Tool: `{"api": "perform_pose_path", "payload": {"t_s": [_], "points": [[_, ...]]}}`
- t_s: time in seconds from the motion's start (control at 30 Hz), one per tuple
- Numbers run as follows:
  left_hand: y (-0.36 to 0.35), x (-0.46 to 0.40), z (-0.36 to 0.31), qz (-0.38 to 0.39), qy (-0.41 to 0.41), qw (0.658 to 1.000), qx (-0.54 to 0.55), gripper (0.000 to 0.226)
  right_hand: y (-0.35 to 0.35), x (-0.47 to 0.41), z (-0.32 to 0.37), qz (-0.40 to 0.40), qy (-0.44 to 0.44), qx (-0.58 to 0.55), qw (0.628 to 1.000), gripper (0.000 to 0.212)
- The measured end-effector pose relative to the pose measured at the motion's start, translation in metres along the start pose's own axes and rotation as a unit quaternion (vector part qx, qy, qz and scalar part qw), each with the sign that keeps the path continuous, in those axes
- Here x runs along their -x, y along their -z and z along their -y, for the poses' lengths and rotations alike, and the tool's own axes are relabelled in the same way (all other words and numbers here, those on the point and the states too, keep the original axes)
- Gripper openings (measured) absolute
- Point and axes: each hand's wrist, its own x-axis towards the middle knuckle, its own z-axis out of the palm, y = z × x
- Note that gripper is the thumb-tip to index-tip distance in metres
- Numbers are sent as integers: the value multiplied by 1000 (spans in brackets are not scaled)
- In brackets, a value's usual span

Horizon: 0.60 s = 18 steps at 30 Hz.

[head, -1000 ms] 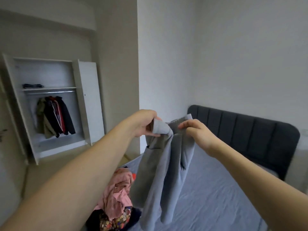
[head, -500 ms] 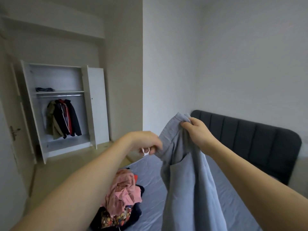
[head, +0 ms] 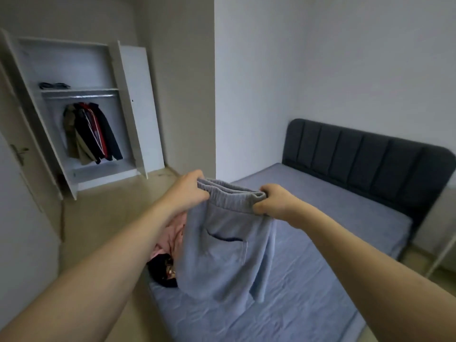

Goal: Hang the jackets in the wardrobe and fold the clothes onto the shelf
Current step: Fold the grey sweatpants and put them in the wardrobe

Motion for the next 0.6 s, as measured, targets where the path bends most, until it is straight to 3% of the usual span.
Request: {"api": "perform_pose_path", "payload": {"t_s": [0.1,0.23,0.43,0.6], "points": [[-18,4,39,-30,13,996,77,15,-41,-6,-12,102,-53,-124,986,12],[-51,-2,64,-60,36,994,79,22,-80,-26,-37,198,-93,-264,940,33],[-148,-37,72,-16,100,995,-25,19,-89,-69,-136,222,-179,-337,897,30],[-317,-66,86,92,144,983,-69,11,-97,-110,-293,225,-299,-348,859,17]]}}
